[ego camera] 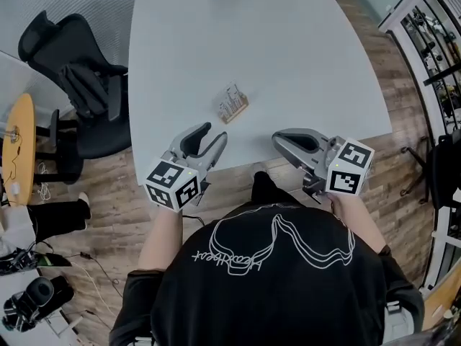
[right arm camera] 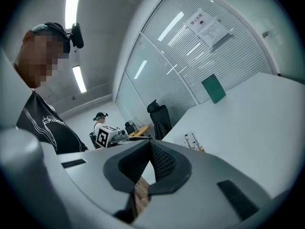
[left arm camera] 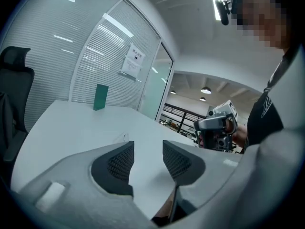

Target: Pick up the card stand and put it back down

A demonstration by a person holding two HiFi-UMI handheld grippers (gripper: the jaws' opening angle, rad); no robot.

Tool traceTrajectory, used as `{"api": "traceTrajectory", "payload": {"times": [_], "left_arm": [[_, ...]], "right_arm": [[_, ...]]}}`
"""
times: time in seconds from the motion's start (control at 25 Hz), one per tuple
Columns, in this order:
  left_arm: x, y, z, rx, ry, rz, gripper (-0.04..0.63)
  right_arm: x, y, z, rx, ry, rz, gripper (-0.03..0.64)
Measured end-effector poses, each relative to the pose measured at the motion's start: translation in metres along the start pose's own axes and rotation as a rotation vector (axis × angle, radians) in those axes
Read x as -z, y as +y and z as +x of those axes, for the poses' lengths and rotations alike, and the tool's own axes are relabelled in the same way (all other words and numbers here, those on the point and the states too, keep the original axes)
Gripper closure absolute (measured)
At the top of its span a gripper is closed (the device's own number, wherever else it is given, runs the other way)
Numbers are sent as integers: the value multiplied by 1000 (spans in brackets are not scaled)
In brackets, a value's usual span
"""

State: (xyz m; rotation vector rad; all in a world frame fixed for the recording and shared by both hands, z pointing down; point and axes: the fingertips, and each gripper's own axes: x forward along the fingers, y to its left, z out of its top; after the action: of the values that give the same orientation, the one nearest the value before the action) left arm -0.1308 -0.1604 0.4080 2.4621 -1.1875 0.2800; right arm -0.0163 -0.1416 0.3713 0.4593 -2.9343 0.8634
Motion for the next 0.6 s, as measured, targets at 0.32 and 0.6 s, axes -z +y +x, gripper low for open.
{"api": "traceTrajectory", "payload": {"times": [0.32, 0.6], "left_arm": [[32, 53, 54, -30, 104, 61, 365], [79, 86, 87, -37, 245, 89, 348]], "right_arm": [[-3, -54, 3, 29, 26, 69, 609], [-5, -82, 10, 51, 49, 98, 609]]}}
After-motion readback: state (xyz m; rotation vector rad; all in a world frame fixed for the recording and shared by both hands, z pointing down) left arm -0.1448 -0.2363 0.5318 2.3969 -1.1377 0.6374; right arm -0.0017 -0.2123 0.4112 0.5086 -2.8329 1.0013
